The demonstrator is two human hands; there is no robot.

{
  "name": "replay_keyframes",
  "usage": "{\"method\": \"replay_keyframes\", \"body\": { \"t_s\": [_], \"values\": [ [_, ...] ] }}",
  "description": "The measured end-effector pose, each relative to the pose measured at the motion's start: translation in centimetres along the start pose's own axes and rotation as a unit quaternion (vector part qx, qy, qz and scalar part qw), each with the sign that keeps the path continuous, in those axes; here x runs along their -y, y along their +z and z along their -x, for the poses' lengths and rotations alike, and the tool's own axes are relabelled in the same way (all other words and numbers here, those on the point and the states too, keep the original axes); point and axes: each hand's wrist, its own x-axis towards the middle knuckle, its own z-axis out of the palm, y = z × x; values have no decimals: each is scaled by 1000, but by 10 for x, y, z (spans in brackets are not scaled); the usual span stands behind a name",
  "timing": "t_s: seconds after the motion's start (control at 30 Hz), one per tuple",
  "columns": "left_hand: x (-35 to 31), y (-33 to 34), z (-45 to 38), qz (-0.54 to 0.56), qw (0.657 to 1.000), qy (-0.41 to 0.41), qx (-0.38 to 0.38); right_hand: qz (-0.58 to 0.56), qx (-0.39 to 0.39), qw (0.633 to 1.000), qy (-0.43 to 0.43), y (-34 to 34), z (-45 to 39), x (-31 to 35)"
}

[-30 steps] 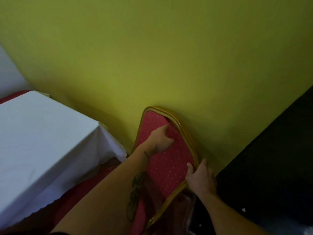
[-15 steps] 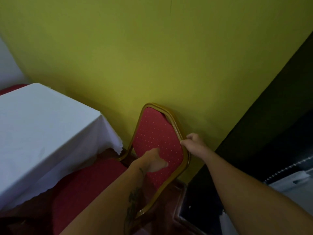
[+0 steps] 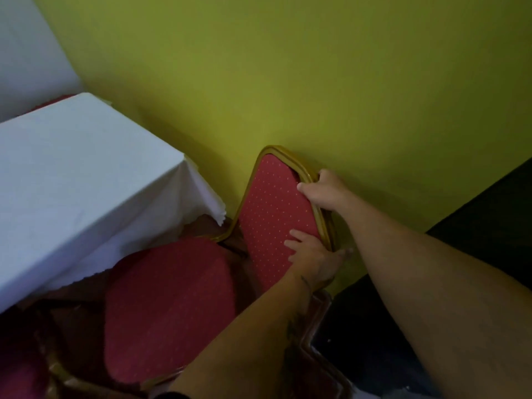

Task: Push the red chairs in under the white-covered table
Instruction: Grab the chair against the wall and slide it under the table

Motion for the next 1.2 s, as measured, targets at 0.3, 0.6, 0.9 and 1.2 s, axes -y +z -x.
{"method": "replay_keyframes", "body": {
  "t_s": [0.3,0.6,0.9,1.2],
  "values": [
    [-1,18,-4,29,997,-43,-60,71,38,996,-38,-1,-9,-8],
    [35,2,31,1,999,-27,33,72,44,996,-27,7,31,-12],
    [109,-69,76,-190,978,18,88,23,59,998,-7,53,96,11],
    [179,-149,132,-233,969,55,59,59,57,995,-49,112,138,38]
  ]
}}
